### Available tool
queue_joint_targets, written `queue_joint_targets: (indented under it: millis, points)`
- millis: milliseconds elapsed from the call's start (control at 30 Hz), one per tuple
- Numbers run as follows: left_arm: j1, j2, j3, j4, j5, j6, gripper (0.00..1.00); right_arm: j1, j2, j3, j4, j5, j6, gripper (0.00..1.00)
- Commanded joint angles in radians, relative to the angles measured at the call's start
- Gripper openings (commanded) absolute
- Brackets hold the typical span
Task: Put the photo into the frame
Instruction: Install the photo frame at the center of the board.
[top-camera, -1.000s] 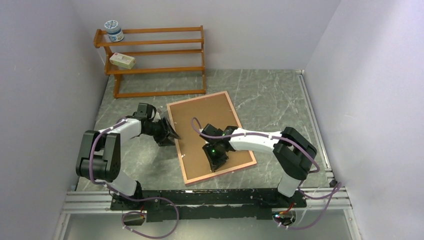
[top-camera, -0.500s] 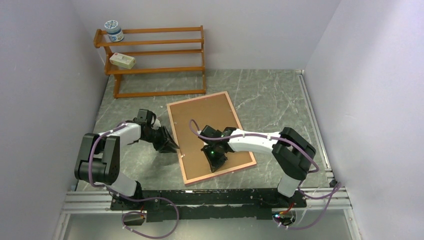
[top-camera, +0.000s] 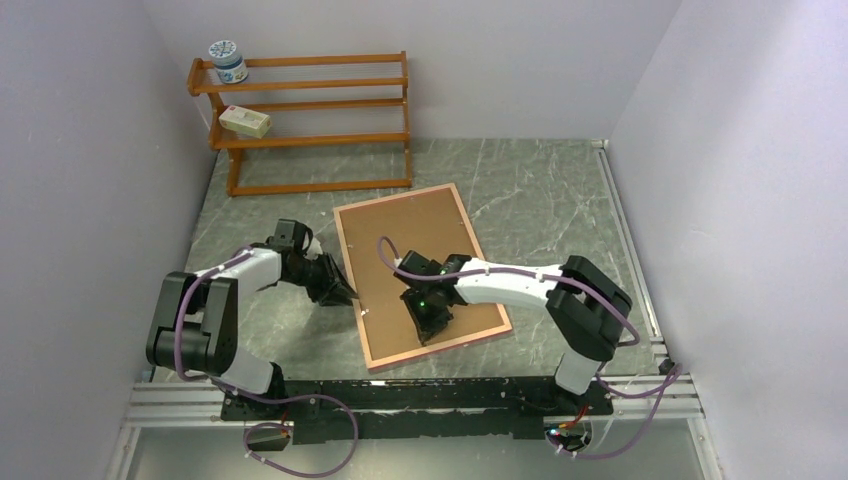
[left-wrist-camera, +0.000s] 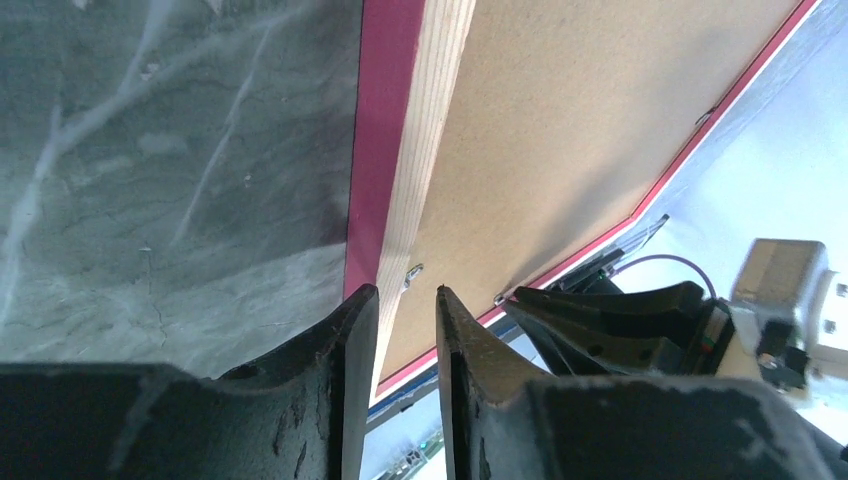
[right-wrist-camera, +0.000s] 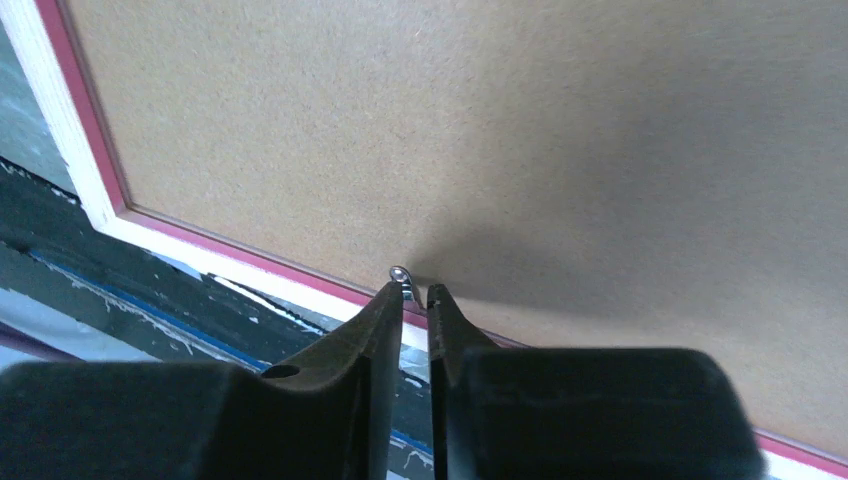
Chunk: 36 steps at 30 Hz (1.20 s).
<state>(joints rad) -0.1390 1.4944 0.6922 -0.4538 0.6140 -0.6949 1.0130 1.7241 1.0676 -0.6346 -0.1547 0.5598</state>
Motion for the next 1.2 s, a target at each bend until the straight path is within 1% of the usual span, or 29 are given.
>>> queue_joint_targets:
  millis: [0, 67, 167, 367, 567, 633, 733, 900, 1167]
  points:
    - [-0.004, -0.036, 0.029, 0.014, -0.021, 0.002, 0.33, -0.001, -0.086, 0.052, -0.006, 0.128, 0.064, 0.22]
    - [-0.004, -0.039, 0.027, 0.024, -0.022, -0.001, 0.33, -0.005, -0.094, 0.054, -0.016, 0.151, 0.084, 0.27]
    - [-0.004, -0.035, 0.024, 0.040, -0.014, -0.003, 0.33, -0.004, -0.086, 0.047, -0.017, 0.148, 0.083, 0.32]
    - [-0.004, -0.007, 0.022, 0.053, 0.014, 0.003, 0.30, 0.004, -0.070, 0.017, 0.013, 0.049, 0.053, 0.38]
    - [-0.004, 0.014, 0.013, 0.072, 0.040, -0.004, 0.26, 0.019, -0.029, 0.008, 0.029, -0.035, 0.034, 0.37]
    - [-0.004, 0.019, 0.014, 0.057, 0.022, -0.002, 0.25, 0.025, -0.015, 0.011, 0.027, -0.037, 0.035, 0.37]
    - [-0.004, 0.020, 0.015, 0.047, 0.003, 0.005, 0.25, 0.026, -0.004, 0.004, 0.032, -0.035, 0.043, 0.38]
    - [-0.004, 0.025, 0.009, 0.067, 0.021, -0.002, 0.25, 0.029, 0.008, -0.002, 0.038, -0.038, 0.045, 0.40]
    - [-0.004, 0.033, 0.001, 0.099, 0.054, -0.020, 0.25, 0.031, 0.016, -0.019, 0.068, -0.105, 0.045, 0.39]
